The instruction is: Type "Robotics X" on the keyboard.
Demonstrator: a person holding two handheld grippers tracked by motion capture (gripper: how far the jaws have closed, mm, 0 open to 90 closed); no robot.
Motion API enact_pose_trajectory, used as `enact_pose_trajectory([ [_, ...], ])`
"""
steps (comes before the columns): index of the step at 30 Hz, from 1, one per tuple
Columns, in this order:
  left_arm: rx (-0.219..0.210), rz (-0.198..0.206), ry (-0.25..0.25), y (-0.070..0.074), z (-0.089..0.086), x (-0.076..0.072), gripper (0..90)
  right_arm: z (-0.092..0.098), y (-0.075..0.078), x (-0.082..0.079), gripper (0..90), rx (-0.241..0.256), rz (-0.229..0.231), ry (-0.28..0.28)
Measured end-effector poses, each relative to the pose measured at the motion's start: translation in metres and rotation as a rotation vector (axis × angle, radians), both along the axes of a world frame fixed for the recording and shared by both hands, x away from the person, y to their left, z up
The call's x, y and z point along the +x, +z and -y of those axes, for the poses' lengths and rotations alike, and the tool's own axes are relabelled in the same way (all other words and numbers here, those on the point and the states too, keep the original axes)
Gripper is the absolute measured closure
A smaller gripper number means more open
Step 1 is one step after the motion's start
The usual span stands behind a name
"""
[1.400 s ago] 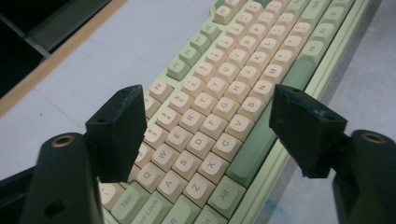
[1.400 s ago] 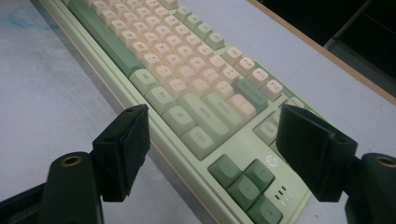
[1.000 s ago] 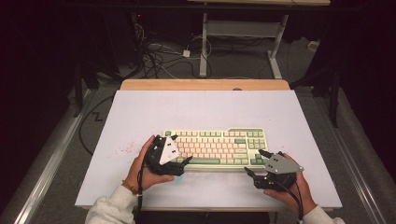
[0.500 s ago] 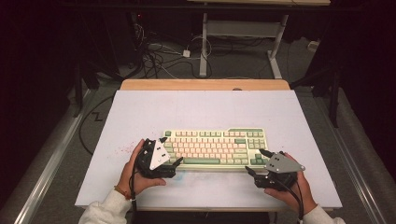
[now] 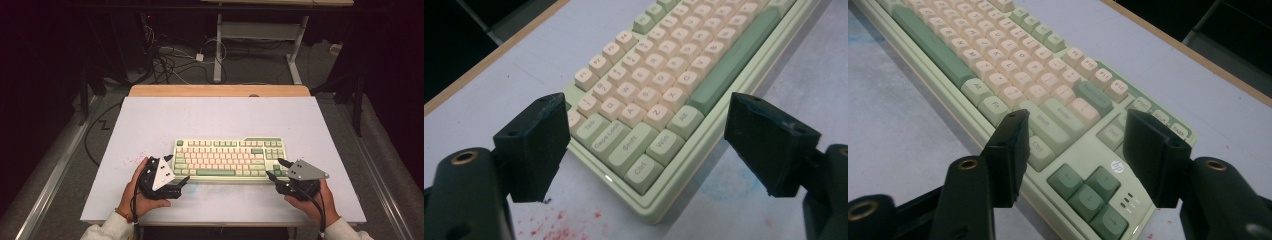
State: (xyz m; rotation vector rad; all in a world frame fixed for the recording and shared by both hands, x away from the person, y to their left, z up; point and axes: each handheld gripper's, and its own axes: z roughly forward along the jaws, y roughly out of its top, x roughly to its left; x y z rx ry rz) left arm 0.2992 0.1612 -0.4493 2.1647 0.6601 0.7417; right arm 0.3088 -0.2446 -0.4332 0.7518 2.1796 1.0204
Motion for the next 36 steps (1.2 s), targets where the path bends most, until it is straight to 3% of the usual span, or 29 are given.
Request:
enact_pose_trajectory([
  [7,0.009,-0.016,0.012,-0.004,-0.008,-0.003,17.5,-0.001,0.006,0.012,79.1,0.028,-0.071,0.044],
  [11,0.010,-0.020,0.018,-0.004,-0.011,-0.002,17.4,-0.005,0.007,0.021,88.7,0.026,-0.101,0.063],
  [23,0.018,-0.020,0.018,-0.004,-0.010,0.000,17.5,-0.026,-0.004,0.042,90.0,0.000,-0.190,0.099],
  [36,0.026,-0.026,0.015,-0.005,-0.010,0.001,17.7,-0.038,-0.016,0.054,90.0,-0.047,-0.227,0.099],
])
